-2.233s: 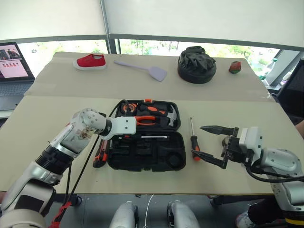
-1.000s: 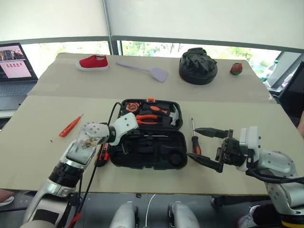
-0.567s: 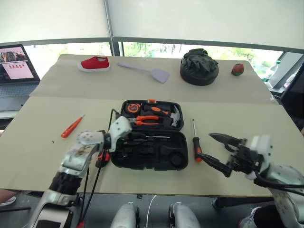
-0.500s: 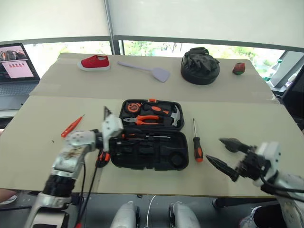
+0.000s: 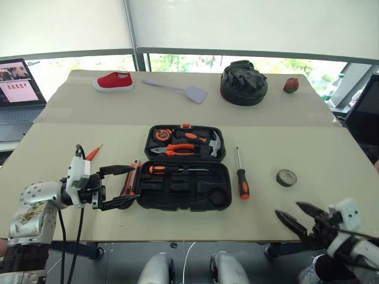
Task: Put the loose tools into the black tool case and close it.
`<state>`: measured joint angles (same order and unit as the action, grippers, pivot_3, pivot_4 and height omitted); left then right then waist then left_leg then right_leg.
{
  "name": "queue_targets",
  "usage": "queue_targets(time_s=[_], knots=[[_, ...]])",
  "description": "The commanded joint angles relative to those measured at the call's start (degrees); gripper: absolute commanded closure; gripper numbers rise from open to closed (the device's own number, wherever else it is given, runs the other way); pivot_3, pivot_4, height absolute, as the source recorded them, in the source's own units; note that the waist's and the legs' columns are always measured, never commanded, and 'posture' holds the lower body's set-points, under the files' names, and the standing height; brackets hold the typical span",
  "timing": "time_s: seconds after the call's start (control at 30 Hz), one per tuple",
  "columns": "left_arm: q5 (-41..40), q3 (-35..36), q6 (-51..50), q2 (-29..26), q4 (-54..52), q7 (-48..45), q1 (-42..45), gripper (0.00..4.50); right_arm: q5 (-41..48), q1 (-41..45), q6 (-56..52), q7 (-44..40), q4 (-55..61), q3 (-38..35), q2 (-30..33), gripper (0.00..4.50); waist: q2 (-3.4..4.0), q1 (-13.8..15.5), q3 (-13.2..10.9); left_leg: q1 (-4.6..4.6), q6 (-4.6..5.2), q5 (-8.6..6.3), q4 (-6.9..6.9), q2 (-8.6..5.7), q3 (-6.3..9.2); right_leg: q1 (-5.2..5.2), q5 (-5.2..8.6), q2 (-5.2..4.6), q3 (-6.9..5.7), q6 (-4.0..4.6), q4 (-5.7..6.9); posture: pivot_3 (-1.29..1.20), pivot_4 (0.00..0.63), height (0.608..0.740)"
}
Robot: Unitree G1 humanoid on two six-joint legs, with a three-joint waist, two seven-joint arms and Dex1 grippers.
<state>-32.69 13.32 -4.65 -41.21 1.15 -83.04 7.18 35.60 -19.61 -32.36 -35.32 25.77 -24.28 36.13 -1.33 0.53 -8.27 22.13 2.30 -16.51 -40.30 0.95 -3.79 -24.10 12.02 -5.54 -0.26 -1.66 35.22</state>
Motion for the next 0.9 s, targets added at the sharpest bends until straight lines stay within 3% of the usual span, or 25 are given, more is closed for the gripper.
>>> queue_targets(time_s=[0.03, 0.17, 0.3, 0.6, 0.73, 0.87, 0.9], knots=[[-0.9, -2.6, 1.6, 1.9, -5.8, 0.5, 0.9, 0.03, 1.4, 10.3, -14.3, 6.2, 2.8, 4.3, 5.9, 0.0, 0.0, 0.0, 0.0, 0.0, 0.0, 0.0, -0.01, -0.01, -0.03, -0.01, -0.01, 0.0, 0.04, 0.0, 0.0, 0.0, 0.15, 0.74], [-0.5, -4.7, 1.7, 3.7, -9.0, 2.3, 0.5, 0.03, 2.9, 21.1, -27.0, 10.7, 1.6, 9.9, 7.2, 0.0, -0.03, 0.1, 0.0, 0.1, 0.0, 0.0, 0.11, 0.01, 0.07, -0.09, -0.01, 0.14, -0.03, 0.02, -0.01, 0.0, 0.15, 0.74], [0.0, -6.2, 1.7, 4.8, -11.4, 4.2, 0.0, 0.03, 2.9, 29.7, -36.2, 14.4, 0.0, 15.2, 3.9, 0.0, -0.03, 0.1, 0.0, 0.2, 0.0, 0.0, 0.25, -0.01, 0.13, -0.15, -0.01, 0.14, -0.11, 0.03, -0.08, 0.0, 0.15, 0.74], [-0.3, -5.9, 1.5, 4.4, -13.7, 6.9, -1.9, 0.03, 2.6, 38.0, -49.2, 19.1, 1.1, 16.7, -2.7, 0.0, -0.03, 0.0, 0.0, 0.21, 0.02, 0.0, 0.18, -0.02, 0.14, -0.1, -0.05, 0.11, -0.09, -0.05, -0.09, 0.0, 0.15, 0.74], [-0.3, -6.0, 1.8, 4.5, -13.7, 7.4, -1.7, 0.0, 1.3, 39.3, -55.4, 19.6, 1.3, 18.4, -0.9, 0.97, -0.03, -0.1, 0.0, 0.21, 0.02, 0.0, 0.19, -0.03, 0.14, -0.12, -0.05, 0.11, -0.09, -0.05, -0.09, 0.0, 0.15, 0.74], [-0.2, -6.5, 2.0, 4.6, -13.7, 7.7, -1.2, 0.0, -1.1, 40.1, -57.7, 21.2, 0.5, 17.9, -1.0, 2.48, -0.03, 0.0, 0.0, 0.2, 0.02, 0.0, 0.19, -0.02, 0.15, -0.1, -0.05, 0.12, -0.11, -0.05, -0.1, 0.0, 0.15, 0.74], [-0.2, -6.5, 2.0, 4.6, -13.7, 7.7, -1.1, 0.0, -1.3, 40.3, -58.0, 21.1, 0.5, 17.9, -0.9, 2.67, -0.03, 0.0, 0.0, 0.2, 0.02, 0.0, 0.19, -0.03, 0.15, -0.1, -0.05, 0.12, -0.11, -0.05, -0.1, 0.0, 0.15, 0.74]])
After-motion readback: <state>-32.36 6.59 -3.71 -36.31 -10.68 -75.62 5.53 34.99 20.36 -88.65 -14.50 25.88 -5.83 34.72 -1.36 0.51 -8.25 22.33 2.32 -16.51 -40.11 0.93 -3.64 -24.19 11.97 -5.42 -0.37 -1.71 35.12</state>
